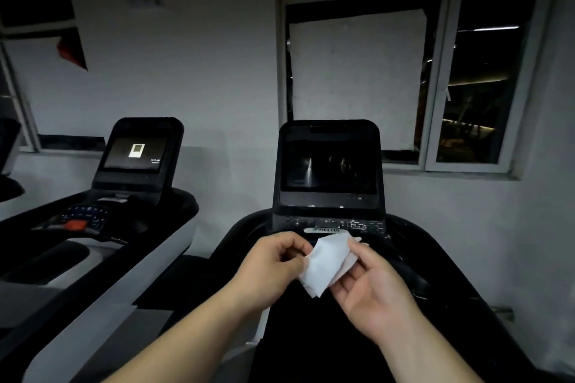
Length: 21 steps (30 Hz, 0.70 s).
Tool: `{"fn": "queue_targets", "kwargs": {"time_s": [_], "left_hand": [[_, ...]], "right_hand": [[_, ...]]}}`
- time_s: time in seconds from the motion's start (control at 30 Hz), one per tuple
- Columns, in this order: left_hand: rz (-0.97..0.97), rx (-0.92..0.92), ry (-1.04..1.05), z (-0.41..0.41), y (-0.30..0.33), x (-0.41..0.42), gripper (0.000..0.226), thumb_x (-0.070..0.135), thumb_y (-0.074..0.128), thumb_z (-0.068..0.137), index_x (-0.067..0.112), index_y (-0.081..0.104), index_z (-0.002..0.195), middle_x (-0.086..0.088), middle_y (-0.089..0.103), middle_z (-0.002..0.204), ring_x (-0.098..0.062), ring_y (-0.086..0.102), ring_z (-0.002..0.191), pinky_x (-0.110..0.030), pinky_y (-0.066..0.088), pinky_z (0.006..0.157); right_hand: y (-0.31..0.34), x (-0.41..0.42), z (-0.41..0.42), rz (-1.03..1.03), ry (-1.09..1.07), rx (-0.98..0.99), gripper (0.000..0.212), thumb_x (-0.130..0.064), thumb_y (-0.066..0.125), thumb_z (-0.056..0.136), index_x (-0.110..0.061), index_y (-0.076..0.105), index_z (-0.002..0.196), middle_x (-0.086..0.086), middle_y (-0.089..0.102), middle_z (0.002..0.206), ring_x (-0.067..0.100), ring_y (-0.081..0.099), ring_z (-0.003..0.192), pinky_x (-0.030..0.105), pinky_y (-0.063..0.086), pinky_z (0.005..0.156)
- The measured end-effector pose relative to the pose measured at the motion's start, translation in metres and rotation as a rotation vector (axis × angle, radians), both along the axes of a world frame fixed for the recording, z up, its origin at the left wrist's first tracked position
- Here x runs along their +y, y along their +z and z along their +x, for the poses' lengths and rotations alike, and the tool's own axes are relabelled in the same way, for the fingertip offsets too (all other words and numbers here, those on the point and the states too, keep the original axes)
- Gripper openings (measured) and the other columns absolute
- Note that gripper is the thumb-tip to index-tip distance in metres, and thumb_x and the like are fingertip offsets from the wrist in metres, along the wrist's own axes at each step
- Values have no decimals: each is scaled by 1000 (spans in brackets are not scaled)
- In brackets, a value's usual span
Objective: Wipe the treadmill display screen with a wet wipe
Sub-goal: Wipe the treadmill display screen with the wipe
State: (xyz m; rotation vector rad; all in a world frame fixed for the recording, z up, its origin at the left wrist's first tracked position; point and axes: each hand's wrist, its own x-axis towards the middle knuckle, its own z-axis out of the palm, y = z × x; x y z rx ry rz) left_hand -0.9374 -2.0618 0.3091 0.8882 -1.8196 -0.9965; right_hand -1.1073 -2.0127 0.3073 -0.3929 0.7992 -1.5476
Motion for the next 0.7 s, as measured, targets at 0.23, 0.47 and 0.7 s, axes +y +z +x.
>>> {"fn": "queue_targets", "kwargs": {"time_s": [0.23,0.47,0.7], "left_hand": [[-221,-372,100,33,9,-149,86,59,70,76,48,32,153,11,34,161,-5,32,148,-33,30,121],[-330,-681,89,60,2,-263,115,71,67,79,46,-14,157,5,-16,170,-14,-7,157,-36,12,126],[-450,-777,96,49,-10,-377,120,75,64,78,41,-20,156,0,-20,169,-15,-14,156,-30,2,124]], "right_hand": [[13,-121,13,-34,-184,83,25,-14,65,95,-6,66,119,14,78,104,28,72,100,41,56,90],[14,-210,2,-45,-352,271,10,-11,63,97,-13,70,104,11,79,104,23,78,90,37,56,75],[5,-305,-24,-50,-430,414,12,-10,60,100,-10,70,107,10,78,106,24,75,98,33,56,74]]}}
